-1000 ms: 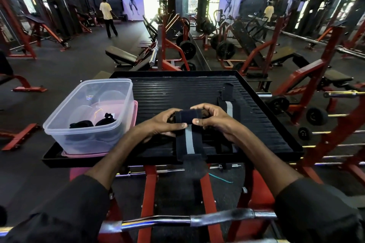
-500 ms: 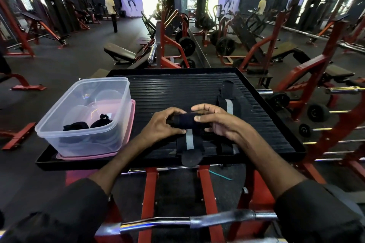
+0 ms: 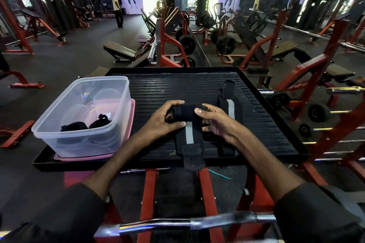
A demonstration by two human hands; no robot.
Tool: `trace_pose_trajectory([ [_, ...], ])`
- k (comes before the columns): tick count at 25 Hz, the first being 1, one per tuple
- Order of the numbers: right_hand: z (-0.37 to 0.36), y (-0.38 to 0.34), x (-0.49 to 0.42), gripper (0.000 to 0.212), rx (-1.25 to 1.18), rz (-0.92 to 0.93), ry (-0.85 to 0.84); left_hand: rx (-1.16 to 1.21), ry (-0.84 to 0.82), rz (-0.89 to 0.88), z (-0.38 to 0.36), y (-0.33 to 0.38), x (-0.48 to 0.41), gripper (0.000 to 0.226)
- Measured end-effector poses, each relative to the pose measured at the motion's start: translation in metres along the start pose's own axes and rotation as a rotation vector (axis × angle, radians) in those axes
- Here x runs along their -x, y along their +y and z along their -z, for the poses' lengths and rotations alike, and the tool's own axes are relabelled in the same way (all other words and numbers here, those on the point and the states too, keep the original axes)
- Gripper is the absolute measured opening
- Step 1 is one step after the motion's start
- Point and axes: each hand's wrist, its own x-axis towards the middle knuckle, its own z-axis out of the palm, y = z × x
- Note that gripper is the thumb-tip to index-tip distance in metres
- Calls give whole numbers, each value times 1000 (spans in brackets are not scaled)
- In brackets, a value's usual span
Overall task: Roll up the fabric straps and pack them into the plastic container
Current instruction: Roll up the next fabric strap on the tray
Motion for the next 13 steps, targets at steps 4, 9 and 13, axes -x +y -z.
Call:
trace_pose_trajectory([
  [4, 4, 1, 3, 41, 37, 63, -3, 159, -152, 301, 5, -1, 0, 37],
  [9, 2, -1, 4, 66, -45, 92, -62, 116, -93, 205, 1, -3, 1, 47],
  [13, 8, -8, 4, 62, -181, 50, -161, -30, 38, 23, 2, -3, 1, 58],
])
